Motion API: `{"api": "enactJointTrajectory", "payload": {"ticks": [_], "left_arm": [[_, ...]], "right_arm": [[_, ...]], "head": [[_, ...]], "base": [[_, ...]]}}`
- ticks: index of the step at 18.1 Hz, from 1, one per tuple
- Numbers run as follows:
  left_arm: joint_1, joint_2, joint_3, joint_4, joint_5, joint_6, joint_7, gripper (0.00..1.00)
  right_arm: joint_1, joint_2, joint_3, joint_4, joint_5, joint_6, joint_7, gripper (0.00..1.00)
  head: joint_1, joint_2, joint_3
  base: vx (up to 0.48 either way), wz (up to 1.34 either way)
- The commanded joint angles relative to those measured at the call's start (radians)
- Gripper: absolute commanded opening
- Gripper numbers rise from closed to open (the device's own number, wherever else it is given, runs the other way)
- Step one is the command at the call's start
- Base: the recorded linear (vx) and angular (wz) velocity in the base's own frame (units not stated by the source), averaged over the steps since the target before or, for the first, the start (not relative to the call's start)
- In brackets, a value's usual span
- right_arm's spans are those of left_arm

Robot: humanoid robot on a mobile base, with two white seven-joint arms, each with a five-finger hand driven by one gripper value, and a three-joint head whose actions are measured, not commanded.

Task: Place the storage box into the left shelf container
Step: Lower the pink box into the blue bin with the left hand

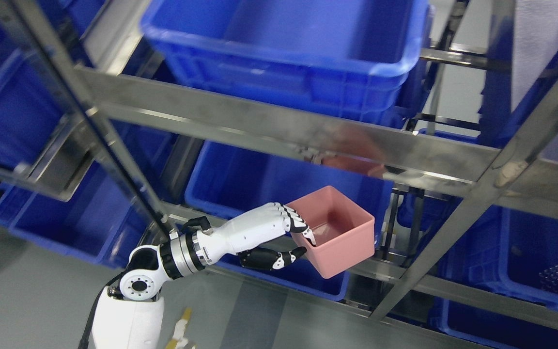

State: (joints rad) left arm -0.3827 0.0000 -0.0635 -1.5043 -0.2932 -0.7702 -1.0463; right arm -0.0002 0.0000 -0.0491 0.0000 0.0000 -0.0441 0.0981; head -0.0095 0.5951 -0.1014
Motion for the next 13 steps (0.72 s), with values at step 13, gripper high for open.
{"api": "enactJointTrajectory", "payload": {"ticks": [13], "left_arm": [[-0.024,0.018,0.234,0.029,-0.399,0.015,0.049,0.34]], "right_arm": [[0.026,-0.017,0.0,-0.017,-0.003,0.0,0.173,1.0]], "head": [[0.0,0.0,0.0]], "base": [[0.121,-0.24]]}}
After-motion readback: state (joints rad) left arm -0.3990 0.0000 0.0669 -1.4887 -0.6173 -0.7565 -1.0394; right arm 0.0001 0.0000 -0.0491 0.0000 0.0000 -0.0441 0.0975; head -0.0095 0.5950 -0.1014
